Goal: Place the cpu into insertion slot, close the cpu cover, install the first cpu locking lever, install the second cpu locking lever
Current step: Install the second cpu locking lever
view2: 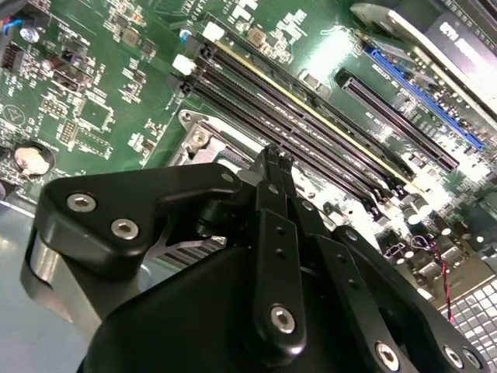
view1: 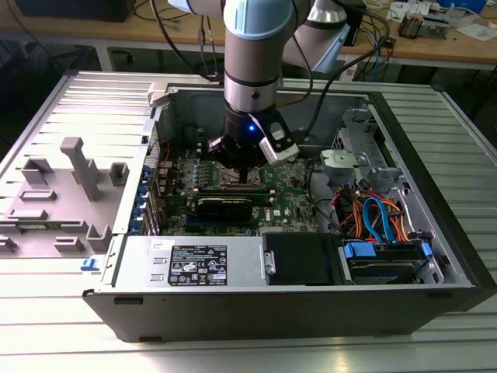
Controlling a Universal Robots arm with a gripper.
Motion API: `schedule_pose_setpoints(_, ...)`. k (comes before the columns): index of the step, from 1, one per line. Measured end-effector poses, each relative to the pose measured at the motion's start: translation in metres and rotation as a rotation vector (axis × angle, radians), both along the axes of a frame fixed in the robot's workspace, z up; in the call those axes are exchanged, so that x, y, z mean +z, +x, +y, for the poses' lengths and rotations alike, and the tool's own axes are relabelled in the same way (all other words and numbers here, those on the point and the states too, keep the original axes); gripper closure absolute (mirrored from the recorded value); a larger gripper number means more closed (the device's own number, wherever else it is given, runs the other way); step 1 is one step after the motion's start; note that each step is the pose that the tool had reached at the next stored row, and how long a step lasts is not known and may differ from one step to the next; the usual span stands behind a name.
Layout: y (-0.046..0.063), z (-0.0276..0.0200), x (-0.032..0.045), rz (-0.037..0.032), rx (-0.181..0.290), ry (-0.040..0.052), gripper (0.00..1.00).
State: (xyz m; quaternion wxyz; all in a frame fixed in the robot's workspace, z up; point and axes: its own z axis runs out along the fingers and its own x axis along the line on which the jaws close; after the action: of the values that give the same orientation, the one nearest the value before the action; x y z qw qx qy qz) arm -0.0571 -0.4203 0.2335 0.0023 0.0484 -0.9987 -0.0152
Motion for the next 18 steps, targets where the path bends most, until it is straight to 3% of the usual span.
schedule_pose_setpoints(6,-0.003,-0.0014,0.0025,0.0005,0.002,0.0006,0.89)
schedule_pose_setpoints(10,-0.003,-0.0040,0.0118,0.0031,0.002,0.0014,0.89)
schedule_pose_setpoints(14,-0.004,-0.0090,0.0121,0.0036,0.002,0.0014,0.89)
schedule_pose_setpoints(18,-0.011,-0.0090,0.0121,0.0037,0.003,0.0021,0.89)
